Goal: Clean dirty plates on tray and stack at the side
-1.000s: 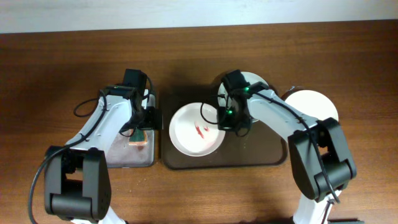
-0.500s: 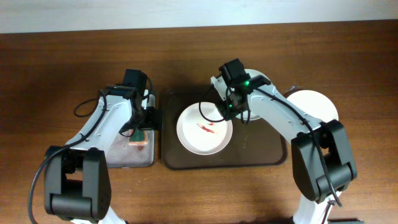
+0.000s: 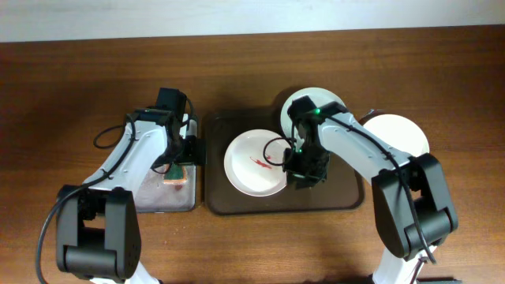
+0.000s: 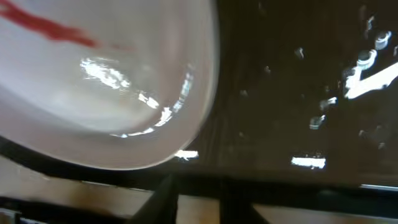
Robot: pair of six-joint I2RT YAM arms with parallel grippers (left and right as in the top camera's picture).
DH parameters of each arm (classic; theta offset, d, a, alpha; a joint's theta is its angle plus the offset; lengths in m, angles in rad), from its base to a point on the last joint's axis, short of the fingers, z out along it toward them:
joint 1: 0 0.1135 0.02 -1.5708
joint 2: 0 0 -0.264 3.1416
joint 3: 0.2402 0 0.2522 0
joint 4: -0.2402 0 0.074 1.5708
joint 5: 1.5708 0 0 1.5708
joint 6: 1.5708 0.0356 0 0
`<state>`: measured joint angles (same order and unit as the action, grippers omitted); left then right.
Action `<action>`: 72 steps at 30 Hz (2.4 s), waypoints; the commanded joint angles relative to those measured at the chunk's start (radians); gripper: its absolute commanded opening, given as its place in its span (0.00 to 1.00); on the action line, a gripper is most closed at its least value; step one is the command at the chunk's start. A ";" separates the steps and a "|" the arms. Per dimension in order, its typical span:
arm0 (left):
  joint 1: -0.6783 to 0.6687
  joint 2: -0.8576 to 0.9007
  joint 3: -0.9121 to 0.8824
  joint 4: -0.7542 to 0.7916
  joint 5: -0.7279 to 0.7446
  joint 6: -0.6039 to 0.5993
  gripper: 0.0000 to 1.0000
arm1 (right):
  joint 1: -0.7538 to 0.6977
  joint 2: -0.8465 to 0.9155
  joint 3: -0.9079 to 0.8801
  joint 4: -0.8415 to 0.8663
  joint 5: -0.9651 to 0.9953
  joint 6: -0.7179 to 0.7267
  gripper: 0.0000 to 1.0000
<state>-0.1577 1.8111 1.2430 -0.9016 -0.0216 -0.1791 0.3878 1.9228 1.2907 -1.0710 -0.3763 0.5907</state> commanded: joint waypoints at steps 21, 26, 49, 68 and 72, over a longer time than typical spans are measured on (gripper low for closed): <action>-0.001 -0.001 0.013 -0.006 0.008 0.002 0.99 | 0.090 -0.089 -0.113 0.203 0.050 0.283 0.41; -0.001 -0.001 0.012 -0.006 0.008 0.002 0.99 | 0.128 -0.082 -0.114 0.205 0.108 0.325 0.41; -0.001 -0.001 0.013 -0.013 0.008 0.002 0.99 | 0.175 -0.005 -0.114 0.241 0.314 0.332 0.04; -0.001 -0.001 0.013 -0.018 0.008 0.002 0.99 | 0.018 -0.005 0.114 0.065 0.201 -0.173 0.86; -0.001 -0.001 0.013 -0.018 0.008 0.002 0.99 | 0.018 -0.003 0.075 0.065 0.148 -0.119 0.99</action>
<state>-0.1577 1.8111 1.2430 -0.9176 -0.0216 -0.1791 0.4065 1.9125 1.3945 -1.0012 -0.1978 0.3996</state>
